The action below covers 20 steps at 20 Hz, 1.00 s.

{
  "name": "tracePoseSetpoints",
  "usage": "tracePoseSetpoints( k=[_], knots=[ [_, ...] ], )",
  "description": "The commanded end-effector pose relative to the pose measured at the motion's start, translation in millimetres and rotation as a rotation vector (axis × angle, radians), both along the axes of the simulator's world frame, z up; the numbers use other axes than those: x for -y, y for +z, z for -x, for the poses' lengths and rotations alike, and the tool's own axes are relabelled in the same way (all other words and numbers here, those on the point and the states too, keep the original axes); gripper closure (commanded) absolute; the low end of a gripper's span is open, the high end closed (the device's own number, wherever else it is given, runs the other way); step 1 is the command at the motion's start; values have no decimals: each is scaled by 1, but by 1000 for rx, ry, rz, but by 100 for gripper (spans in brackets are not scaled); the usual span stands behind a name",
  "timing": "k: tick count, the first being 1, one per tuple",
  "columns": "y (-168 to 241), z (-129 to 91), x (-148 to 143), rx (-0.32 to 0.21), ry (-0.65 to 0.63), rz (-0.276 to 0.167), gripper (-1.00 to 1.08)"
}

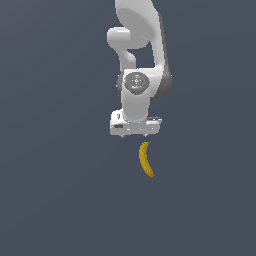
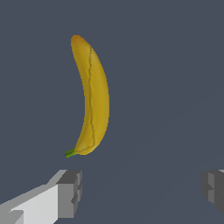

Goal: Pick up the object and move it to a goal position.

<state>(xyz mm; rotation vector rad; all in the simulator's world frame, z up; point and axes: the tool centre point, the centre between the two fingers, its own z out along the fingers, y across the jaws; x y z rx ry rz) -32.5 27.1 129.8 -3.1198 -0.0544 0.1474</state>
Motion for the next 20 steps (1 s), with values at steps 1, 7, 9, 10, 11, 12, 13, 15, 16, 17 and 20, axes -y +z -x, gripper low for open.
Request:
tracePoseSetpoints(
  k=[1, 7, 9, 10, 11, 12, 13, 15, 16, 17, 20],
  knots=[
    [0, 0, 0, 0, 0, 0, -92],
    [-6, -1, 8, -13, -12, 2, -92],
    [-8, 0, 12, -19, -16, 2, -92],
    [-8, 0, 13, -21, -17, 2, -92],
    [-8, 0, 14, -22, -16, 2, -92],
    [-8, 0, 14, -22, -16, 2, -92],
    [-8, 0, 13, -21, -16, 2, -92],
    [-9, -2, 11, -17, -18, 3, -92],
    [-10, -3, 10, -15, -20, 4, -92],
    [-11, -4, 8, -12, -23, 5, -92],
    [-18, -11, 0, 1, -34, 10, -92]
  ],
)
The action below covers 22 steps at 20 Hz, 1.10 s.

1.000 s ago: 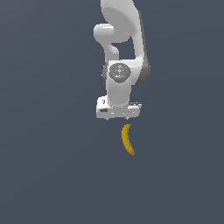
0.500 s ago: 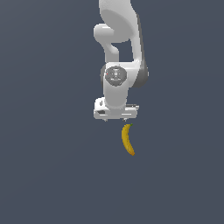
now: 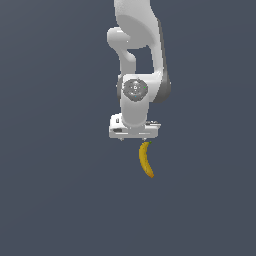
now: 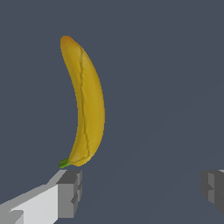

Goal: Pick up the object and move it to a goal position.

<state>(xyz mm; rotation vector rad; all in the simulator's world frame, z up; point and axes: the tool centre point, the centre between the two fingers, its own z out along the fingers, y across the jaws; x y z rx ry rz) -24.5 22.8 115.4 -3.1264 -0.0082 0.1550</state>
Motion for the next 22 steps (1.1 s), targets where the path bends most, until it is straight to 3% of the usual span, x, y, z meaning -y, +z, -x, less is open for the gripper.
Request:
tracePoseSetpoints(
  k=[1, 12, 22],
  knots=[
    [-6, -6, -8, 12, -9, 4, -92],
    [-41, -37, -57, 86, -68, 15, -92],
    [-49, -40, -64, 96, -75, 15, -92]
  ],
)
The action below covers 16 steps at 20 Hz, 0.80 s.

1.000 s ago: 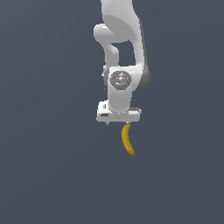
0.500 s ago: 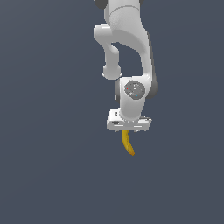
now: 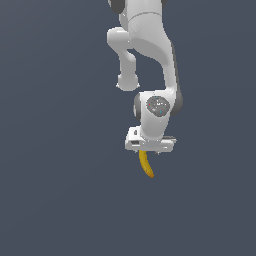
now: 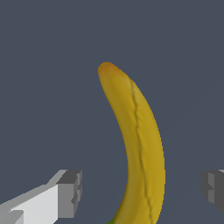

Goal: Pick up the object and move it to a goal position.

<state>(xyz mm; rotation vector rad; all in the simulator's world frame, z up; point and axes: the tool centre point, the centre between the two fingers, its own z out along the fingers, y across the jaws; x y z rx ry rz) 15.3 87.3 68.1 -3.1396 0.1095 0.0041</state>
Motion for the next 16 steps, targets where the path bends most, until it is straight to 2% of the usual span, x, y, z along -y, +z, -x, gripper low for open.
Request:
tracePoseSetpoints(
  k=[1, 9, 15, 16],
  knots=[
    [-4, 0, 0, 0, 0, 0, -92],
    [-40, 1, 0, 2, -2, 0, -92],
    [-50, -1, -1, 2, -3, 0, -92],
    [-50, -1, -1, 2, -3, 0, 108]
  ],
)
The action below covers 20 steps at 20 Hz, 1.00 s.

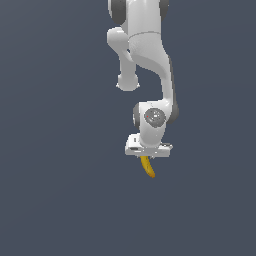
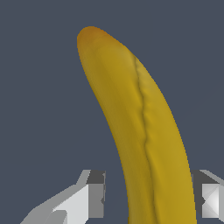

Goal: Pick up the object and move it to a goal position.

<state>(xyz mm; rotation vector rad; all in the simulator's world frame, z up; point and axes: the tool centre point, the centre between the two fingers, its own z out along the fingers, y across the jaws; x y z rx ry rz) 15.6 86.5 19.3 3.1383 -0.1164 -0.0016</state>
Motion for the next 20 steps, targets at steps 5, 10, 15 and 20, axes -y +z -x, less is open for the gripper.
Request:
tracePoseSetpoints(
  k=[5, 10, 15, 20],
  knots=[
    [-1, 0, -1, 1, 2, -1, 108],
    [0, 0, 0, 0, 0, 0, 108],
    [8, 0, -1, 0, 0, 0, 108],
    [32, -2, -6, 0, 0, 0, 108]
  ],
)
